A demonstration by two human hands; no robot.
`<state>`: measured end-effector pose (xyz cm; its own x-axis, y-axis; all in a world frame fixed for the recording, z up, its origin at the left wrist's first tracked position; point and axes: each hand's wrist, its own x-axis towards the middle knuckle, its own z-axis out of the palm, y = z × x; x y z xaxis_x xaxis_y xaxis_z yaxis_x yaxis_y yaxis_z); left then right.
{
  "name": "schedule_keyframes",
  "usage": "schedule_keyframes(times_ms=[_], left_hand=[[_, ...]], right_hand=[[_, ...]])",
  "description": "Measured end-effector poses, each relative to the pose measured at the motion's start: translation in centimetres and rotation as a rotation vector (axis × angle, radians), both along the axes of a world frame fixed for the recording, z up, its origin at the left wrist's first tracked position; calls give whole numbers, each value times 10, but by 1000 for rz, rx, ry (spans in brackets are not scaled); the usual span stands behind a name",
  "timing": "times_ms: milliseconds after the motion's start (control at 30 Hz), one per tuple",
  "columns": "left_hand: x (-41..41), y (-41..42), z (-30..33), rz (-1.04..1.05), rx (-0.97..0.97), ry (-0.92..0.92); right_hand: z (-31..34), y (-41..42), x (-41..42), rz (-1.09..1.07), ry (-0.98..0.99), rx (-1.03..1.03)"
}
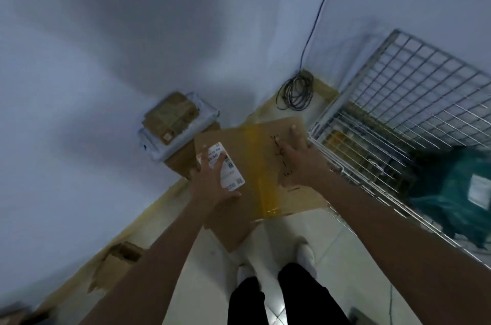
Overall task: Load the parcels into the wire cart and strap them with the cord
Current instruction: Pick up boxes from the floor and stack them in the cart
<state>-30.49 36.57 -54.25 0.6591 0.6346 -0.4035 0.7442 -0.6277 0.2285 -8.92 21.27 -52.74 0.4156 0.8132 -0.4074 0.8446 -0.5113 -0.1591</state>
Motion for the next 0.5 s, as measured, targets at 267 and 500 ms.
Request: schedule_keyframes(times_ms=[267, 500], left_hand=[[105, 11, 127, -166, 147, -96], [289, -99, 183, -301, 188, -177]], right_hand=[[121, -37, 80, -179, 49, 101], [173, -169, 215, -406, -35, 129]])
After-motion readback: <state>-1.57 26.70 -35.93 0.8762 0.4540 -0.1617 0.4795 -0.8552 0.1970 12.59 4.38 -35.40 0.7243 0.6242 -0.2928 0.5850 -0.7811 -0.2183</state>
